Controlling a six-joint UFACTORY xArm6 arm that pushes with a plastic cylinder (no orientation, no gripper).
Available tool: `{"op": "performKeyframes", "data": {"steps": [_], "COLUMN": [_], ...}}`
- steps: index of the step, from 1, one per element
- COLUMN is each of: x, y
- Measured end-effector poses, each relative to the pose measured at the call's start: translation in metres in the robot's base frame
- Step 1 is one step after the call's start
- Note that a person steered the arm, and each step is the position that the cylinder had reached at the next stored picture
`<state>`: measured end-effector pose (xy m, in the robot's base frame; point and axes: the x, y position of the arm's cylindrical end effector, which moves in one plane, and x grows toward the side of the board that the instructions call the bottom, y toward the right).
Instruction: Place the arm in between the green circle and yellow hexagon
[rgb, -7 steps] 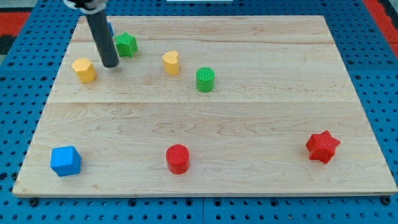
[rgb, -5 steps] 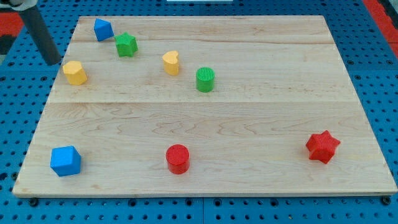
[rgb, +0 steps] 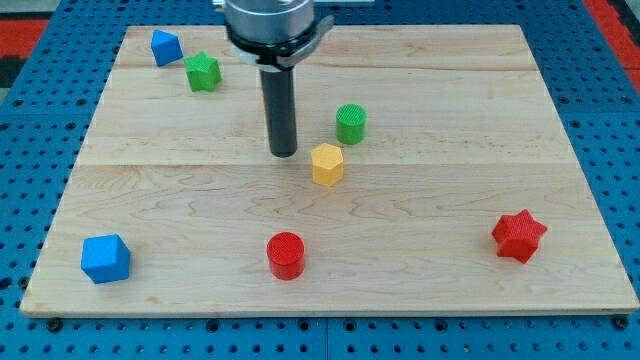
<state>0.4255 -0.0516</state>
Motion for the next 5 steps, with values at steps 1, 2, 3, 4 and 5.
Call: {"op": "performKeyframes", "data": {"steps": [1, 2, 3, 4, 5], "x": [0.026, 0.024, -0.008, -0.031, -0.05], "y": [0.044, 0.128, 0.102, 0.156, 0.117]}}
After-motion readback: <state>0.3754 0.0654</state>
